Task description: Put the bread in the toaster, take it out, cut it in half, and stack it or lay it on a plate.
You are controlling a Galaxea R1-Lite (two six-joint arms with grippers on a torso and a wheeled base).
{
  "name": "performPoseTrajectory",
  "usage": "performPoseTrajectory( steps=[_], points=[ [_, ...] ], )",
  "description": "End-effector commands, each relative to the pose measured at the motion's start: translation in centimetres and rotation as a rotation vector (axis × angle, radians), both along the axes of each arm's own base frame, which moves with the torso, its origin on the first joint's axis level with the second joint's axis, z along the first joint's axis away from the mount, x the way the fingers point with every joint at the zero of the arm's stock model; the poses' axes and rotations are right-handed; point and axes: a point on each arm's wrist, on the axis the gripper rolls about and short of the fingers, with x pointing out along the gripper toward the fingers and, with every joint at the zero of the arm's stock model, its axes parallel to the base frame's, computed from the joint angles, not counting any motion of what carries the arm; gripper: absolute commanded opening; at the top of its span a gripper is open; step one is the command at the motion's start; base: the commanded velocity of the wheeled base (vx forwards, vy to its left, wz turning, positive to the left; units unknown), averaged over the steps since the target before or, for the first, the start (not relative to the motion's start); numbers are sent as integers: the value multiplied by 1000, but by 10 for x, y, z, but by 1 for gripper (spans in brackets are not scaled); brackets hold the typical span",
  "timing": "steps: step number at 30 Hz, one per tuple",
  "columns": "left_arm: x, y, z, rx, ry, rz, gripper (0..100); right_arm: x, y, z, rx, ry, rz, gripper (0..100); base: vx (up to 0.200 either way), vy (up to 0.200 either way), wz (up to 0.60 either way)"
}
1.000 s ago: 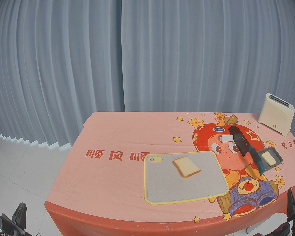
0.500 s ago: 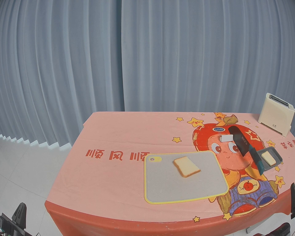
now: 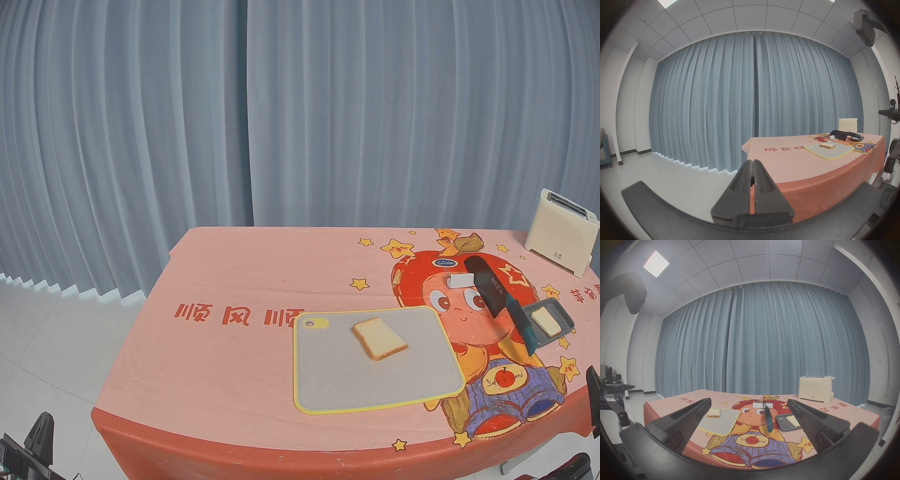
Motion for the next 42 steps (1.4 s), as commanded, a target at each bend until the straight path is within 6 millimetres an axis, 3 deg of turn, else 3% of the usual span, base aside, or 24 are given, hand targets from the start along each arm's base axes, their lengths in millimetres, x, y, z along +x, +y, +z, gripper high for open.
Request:
performPoseTrajectory(
  steps=[1, 32, 42],
  points=[
    [1, 0, -5, 0, 9, 0, 0, 7, 0, 7, 1, 34, 16, 100, 0, 0, 0],
    [1, 0, -5, 0, 9, 0, 0, 37, -1, 34, -82, 129, 77, 100, 0, 0, 0],
    [1, 0, -5, 0, 10, 0, 0, 51, 0, 56, -85, 131, 109, 100, 0, 0, 0]
  ],
)
